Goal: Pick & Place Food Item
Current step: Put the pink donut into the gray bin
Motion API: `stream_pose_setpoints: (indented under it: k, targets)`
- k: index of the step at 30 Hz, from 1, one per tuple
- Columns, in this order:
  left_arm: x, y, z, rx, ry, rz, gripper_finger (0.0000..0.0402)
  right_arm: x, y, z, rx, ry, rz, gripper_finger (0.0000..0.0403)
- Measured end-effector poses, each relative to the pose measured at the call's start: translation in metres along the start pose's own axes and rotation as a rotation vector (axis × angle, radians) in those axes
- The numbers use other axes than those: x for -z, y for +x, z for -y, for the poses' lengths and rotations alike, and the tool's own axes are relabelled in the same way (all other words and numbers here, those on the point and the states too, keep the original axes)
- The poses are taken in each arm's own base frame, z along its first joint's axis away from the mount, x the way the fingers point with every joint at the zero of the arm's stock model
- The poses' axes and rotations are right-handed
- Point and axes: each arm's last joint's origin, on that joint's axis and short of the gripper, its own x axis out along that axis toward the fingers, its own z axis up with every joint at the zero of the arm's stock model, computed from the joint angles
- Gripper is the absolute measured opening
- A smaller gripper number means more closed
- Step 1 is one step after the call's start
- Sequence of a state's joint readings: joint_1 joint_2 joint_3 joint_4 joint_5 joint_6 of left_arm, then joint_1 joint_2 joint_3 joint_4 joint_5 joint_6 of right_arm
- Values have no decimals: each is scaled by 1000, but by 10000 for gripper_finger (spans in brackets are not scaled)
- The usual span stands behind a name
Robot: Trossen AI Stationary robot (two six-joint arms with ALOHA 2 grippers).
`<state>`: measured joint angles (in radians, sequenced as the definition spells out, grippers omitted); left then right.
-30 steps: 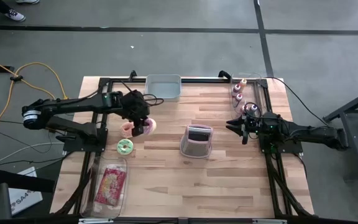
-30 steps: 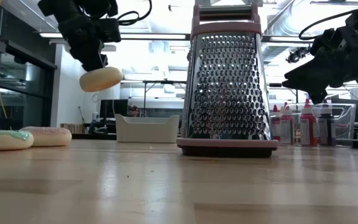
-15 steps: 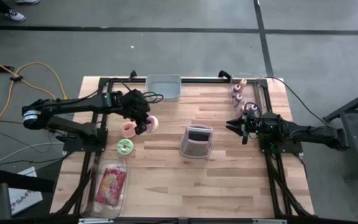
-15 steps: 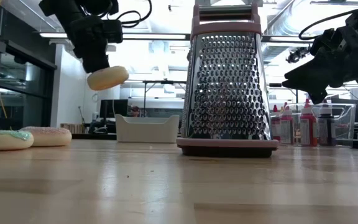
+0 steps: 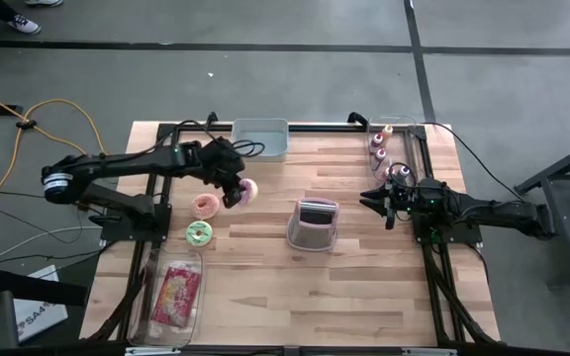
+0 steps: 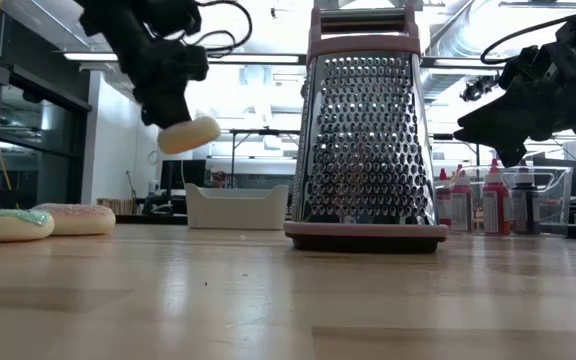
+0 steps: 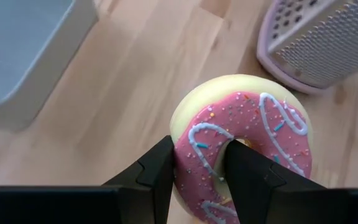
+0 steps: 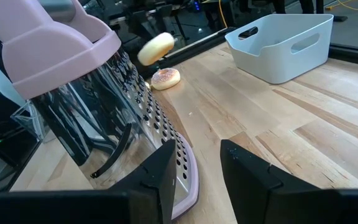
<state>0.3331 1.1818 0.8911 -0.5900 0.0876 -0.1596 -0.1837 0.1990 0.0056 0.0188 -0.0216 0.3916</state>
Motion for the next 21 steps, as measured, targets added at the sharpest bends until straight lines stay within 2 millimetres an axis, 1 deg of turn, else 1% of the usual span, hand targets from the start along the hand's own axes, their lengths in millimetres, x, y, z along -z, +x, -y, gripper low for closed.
stream_pose_setpoints:
  k: [6, 11, 17, 21]
  targets:
    - [-25, 14, -10, -10, 9, -3, 124, 0, 0, 0, 0, 0, 0, 114]
    - [-53, 28, -17, -27, 35, 0, 124, 0, 0, 0, 0, 0, 0, 114]
    - [-85, 48, -22, -16, 68, 1, 124, 0, 0, 0, 0, 0, 0, 114]
    - [-101, 63, -23, -7, 79, -10, 124, 0, 0, 0, 0, 0, 0, 114]
